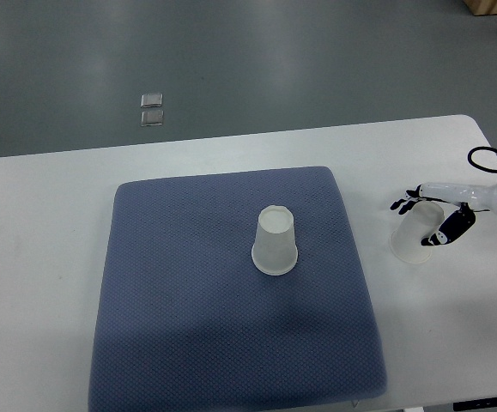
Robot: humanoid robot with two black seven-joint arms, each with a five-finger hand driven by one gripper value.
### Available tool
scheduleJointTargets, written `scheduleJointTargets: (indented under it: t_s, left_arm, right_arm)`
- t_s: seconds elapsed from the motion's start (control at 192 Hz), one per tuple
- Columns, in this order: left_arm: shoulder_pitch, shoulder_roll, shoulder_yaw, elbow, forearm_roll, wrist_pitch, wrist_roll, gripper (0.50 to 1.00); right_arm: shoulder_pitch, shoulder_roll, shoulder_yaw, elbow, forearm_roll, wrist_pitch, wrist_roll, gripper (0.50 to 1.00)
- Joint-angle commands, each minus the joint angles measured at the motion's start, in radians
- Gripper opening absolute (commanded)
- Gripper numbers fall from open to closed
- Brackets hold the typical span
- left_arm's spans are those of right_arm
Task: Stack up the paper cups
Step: 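Close the right hand's fingers around the white paper cup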
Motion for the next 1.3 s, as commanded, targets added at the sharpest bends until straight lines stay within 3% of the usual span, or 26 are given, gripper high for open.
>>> scheduleJointTargets:
  t_s: [0.0, 1.081, 1.294]
  left_arm:
    - [0.000, 0.000, 0.000, 0.000, 0.000, 0.000, 0.000, 1.000]
    - [0.000, 0.000, 0.000, 0.000, 0.000, 0.000, 0.000, 1.000]
    - [0.000, 0.000, 0.000, 0.000, 0.000, 0.000, 0.000, 1.000]
  right_arm:
    - [0.000, -0.001, -0.001, 0.000, -0.013, 0.000, 0.003, 0.797]
    - [0.003, 0.005, -0.037, -0.003, -0.066, -0.009, 0.006, 0.795]
    - [0.003, 0.005, -0.037, -0.003, -0.071, -0.008, 0.007, 0.666]
